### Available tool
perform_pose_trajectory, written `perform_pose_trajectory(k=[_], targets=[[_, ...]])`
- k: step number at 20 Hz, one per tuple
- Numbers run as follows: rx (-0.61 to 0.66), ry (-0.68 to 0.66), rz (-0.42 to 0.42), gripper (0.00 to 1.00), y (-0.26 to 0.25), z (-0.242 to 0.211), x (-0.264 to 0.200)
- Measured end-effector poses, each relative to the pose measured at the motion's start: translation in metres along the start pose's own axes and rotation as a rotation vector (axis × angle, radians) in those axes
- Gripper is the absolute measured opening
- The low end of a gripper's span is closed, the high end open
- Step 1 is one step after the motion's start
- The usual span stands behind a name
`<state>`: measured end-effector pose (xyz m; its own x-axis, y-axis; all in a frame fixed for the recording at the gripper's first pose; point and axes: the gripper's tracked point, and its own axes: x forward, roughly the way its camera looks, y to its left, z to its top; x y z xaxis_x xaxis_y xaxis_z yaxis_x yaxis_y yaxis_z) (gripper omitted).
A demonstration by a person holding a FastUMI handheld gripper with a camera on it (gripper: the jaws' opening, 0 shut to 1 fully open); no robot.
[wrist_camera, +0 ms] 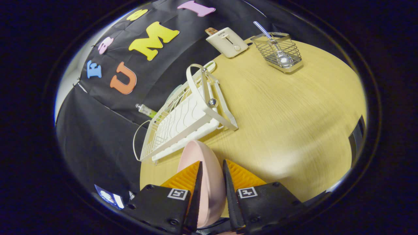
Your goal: Take the plate from the dish rack, then take the spoon from the basket and place it into the plate.
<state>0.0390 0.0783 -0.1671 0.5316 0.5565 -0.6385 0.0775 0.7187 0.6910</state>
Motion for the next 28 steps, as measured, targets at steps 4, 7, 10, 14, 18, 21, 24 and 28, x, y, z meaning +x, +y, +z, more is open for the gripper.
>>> perform_pose_trajectory(k=[4,7,10,14,18,21,24,28], targets=[[-0.018,-0.028,0.004,0.49,-0.001,0.005,0.001],[-0.088,-0.081,-0.009,0.57,0.002,0.013,-0.007],[-0.188,-0.162,-0.035,0.70,0.004,0.023,-0.025],[-0.325,-0.337,-0.106,0.83,-0.001,0.049,-0.063],[-0.447,-0.510,-0.187,0.94,-0.009,0.072,-0.108],[-0.526,-0.601,-0.250,1.00,-0.021,0.088,-0.133],[-0.571,-0.669,-0.301,1.00,-0.036,0.112,-0.155],[-0.596,-0.768,-0.354,1.00,-0.061,0.165,-0.176]])
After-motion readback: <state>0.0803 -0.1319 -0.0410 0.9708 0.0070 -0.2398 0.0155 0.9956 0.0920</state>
